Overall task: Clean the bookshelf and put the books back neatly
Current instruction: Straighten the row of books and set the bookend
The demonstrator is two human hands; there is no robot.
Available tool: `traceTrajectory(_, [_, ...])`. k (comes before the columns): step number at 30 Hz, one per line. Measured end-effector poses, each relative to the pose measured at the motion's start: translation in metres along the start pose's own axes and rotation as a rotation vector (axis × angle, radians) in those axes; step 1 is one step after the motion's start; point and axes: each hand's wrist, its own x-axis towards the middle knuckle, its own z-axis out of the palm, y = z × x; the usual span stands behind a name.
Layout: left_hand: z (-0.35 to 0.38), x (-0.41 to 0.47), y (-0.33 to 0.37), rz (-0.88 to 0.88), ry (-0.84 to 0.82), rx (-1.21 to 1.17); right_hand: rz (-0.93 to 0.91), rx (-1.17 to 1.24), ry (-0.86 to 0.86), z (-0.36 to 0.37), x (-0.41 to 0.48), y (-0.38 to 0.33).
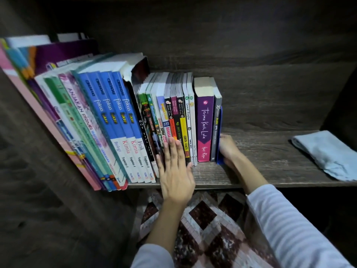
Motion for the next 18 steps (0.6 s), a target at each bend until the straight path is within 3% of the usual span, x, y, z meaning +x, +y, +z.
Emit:
traceTrajectory(4, [-0.006, 0.000, 0.000, -0.001, -0.042, -0.009, -0.013, 0.089, 0.069, 0.001, -0.002, 0.002])
traceTrajectory(6, [-0.017, 0.001, 0.003, -0.027, -0.042, -0.059, -0.097, 0.153, 0.235, 0.006, -0.005, 0.005])
traceTrajectory(8, [-0.031, 0.007, 0.005, -0.026, 0.029, -0.097, -0.164, 0.164, 0.381, 0.014, -0.014, 0.010])
traceTrajectory(11, [-0.052, 0.028, 0.001, -0.018, 0.156, -0.026, -0.197, 0.035, 0.457, 0.022, -0.045, 0.013])
traceTrajectory(13, [-0.068, 0.046, -0.001, -0.073, 0.159, 0.065, -0.199, -0.064, 0.469, 0.020, -0.061, 0.014])
traceTrajectory(18, [-0.109, 0.084, 0.001, -0.094, -0.115, 0.302, -0.192, -0.311, 0.311, 0.029, -0.076, 0.022])
